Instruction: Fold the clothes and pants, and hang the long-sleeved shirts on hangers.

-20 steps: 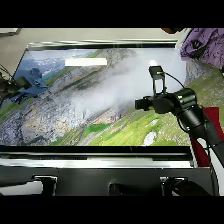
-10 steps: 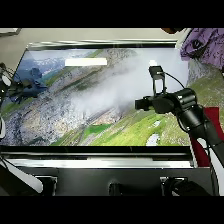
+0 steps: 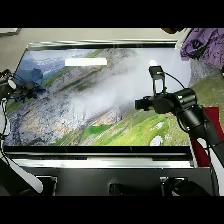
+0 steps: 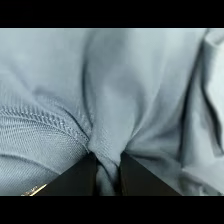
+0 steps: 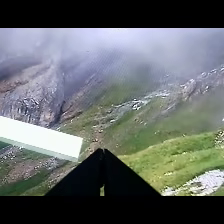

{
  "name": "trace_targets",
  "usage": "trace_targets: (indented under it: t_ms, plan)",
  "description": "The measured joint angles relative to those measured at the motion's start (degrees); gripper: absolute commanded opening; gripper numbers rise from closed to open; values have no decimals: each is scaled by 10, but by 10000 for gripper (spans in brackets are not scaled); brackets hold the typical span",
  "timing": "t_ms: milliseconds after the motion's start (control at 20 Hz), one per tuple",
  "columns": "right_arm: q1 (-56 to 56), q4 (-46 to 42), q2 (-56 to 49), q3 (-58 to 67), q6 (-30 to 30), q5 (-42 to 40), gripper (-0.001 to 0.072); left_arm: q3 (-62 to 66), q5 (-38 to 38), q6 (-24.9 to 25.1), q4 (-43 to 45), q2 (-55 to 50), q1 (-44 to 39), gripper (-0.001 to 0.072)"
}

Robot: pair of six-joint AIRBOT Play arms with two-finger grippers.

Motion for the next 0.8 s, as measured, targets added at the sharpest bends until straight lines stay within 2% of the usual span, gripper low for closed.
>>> trace_targets:
  t_ms: [150,350,550,800]
  plan:
    - [0,1,0,0,-2,0,34,3,-64,28,-36,49,-23,13]
    - [0,1,0,0,-2,0,34,-28,-159,43,-72,155,-107,13]
    - [0,0,0,0,-1,0,34,-92,-213,11,-88,268,-243,13]
    - [0,0,0,0,0,0,34,-178,-230,-64,-94,346,-455,14]
